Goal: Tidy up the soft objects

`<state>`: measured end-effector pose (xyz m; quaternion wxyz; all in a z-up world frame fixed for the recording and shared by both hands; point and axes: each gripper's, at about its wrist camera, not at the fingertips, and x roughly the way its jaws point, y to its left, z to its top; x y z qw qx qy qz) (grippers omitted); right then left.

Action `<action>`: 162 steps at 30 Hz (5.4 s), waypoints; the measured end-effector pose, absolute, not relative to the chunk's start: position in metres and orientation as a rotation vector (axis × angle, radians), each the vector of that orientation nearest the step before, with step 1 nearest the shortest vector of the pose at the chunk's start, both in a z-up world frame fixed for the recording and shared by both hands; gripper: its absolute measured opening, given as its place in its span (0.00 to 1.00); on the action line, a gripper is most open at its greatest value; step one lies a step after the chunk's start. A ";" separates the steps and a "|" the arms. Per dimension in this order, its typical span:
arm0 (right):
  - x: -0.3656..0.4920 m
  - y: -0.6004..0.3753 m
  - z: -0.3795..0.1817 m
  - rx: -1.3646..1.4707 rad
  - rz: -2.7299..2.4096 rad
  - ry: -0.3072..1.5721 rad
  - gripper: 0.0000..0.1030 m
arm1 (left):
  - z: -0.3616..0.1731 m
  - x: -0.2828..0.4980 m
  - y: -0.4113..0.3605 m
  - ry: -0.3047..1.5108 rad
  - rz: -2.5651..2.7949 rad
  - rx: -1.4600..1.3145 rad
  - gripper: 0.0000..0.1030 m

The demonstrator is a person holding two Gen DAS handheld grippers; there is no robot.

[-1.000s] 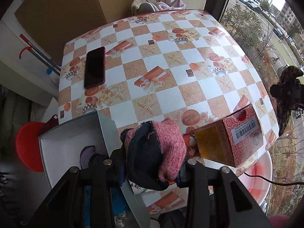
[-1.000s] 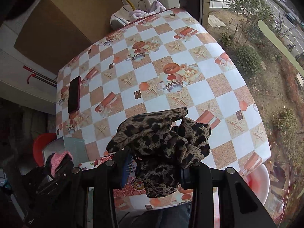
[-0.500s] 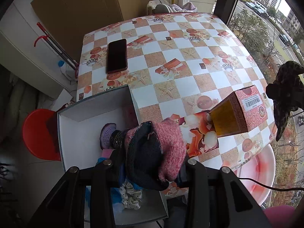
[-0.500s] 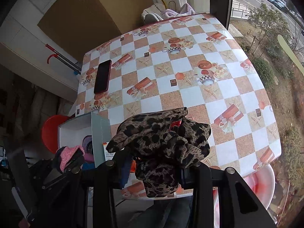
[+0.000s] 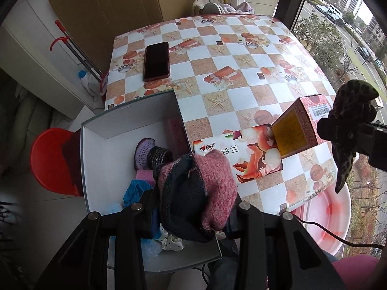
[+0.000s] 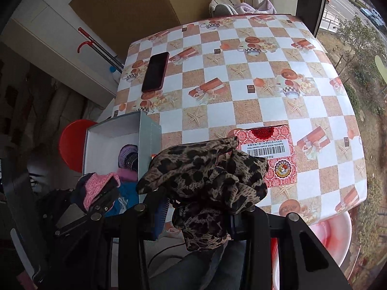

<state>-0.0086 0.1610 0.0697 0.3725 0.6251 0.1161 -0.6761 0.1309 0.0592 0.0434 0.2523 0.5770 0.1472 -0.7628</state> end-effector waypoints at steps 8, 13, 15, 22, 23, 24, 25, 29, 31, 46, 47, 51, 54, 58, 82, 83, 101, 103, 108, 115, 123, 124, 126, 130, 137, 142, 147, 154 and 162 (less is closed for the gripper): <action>0.003 0.155 0.066 1.611 -1.707 0.317 0.39 | 0.045 0.143 0.055 0.416 -2.068 1.552 0.41; 0.010 0.147 0.068 1.596 -1.696 0.334 0.39 | 0.046 0.151 0.052 0.421 -2.065 1.545 0.41; 0.013 0.145 0.068 1.591 -1.690 0.340 0.39 | 0.046 0.154 0.052 0.423 -2.063 1.542 0.41; 0.021 0.137 0.069 1.580 -1.678 0.358 0.39 | 0.048 0.164 0.046 0.441 -2.050 1.525 0.41; 0.022 0.136 0.069 1.579 -1.678 0.360 0.39 | 0.049 0.165 0.046 0.443 -2.050 1.524 0.41; 0.024 0.135 0.069 1.578 -1.678 0.363 0.39 | 0.049 0.166 0.046 0.444 -2.050 1.522 0.41; 0.024 0.135 0.069 1.577 -1.676 0.365 0.39 | 0.049 0.167 0.045 0.445 -2.050 1.520 0.41; 0.028 0.132 0.070 1.570 -1.672 0.376 0.39 | 0.050 0.171 0.044 0.452 -2.050 1.513 0.41; 0.031 0.132 0.070 1.568 -1.670 0.382 0.39 | 0.050 0.173 0.043 0.456 -2.050 1.511 0.41; 0.043 0.122 0.071 1.553 -1.656 0.429 0.39 | 0.050 0.186 0.037 0.497 -2.042 1.486 0.41; 0.044 0.121 0.071 1.551 -1.654 0.433 0.39 | 0.050 0.187 0.036 0.499 -2.041 1.484 0.41; 0.048 0.118 0.071 1.544 -1.646 0.450 0.39 | 0.049 0.191 0.033 0.511 -2.036 1.478 0.41; 0.051 0.115 0.071 1.541 -1.639 0.462 0.39 | 0.049 0.194 0.032 0.521 -2.032 1.473 0.41; 0.054 0.111 0.070 1.536 -1.628 0.480 0.39 | 0.047 0.197 0.030 0.538 -2.022 1.465 0.41; 0.076 0.086 0.068 1.487 -1.553 0.590 0.39 | 0.043 0.221 0.016 0.631 -1.959 1.408 0.41; 0.077 0.086 0.068 1.484 -1.549 0.595 0.39 | 0.043 0.222 0.016 0.635 -1.956 1.405 0.41; 0.087 0.073 0.065 1.464 -1.485 0.648 0.39 | 0.037 0.234 0.007 0.678 -1.892 1.377 0.43; 0.089 0.071 0.063 1.465 -1.474 0.653 0.39 | 0.035 0.235 0.005 0.680 -1.883 1.378 0.43; 0.095 0.062 0.063 1.445 -1.444 0.666 0.39 | 0.033 0.237 0.001 0.686 -1.860 1.375 0.43; 0.101 0.049 0.060 1.431 -1.408 0.683 0.39 | 0.031 0.241 -0.003 0.691 -1.836 1.369 0.43; 0.106 0.038 0.057 1.421 -1.384 0.699 0.39 | 0.028 0.244 -0.008 0.703 -1.811 1.365 0.43; 0.106 0.038 0.057 1.421 -1.381 0.701 0.39 | 0.027 0.244 -0.009 0.704 -1.808 1.366 0.43; 0.107 0.036 0.056 1.421 -1.375 0.705 0.39 | 0.026 0.244 -0.009 0.708 -1.804 1.368 0.43; 0.108 0.034 0.053 1.426 -1.367 0.708 0.39 | 0.024 0.242 -0.010 0.710 -1.799 1.375 0.43; 0.109 0.029 0.049 1.424 -1.352 0.714 0.39 | 0.020 0.240 -0.009 0.713 -1.794 1.394 0.45; 0.112 0.019 0.048 1.409 -1.329 0.708 0.53 | 0.021 0.239 -0.007 0.719 -1.805 1.362 0.70; 0.114 0.013 0.055 1.359 -1.348 0.722 0.79 | 0.021 0.244 -0.011 0.748 -1.772 1.365 0.84; 0.111 0.013 0.060 1.333 -1.398 0.784 1.00 | 0.041 0.255 -0.008 0.673 -1.794 1.251 0.84; 0.101 0.022 0.063 1.372 -1.440 0.742 1.00 | 0.040 0.259 -0.006 0.704 -1.785 1.264 0.84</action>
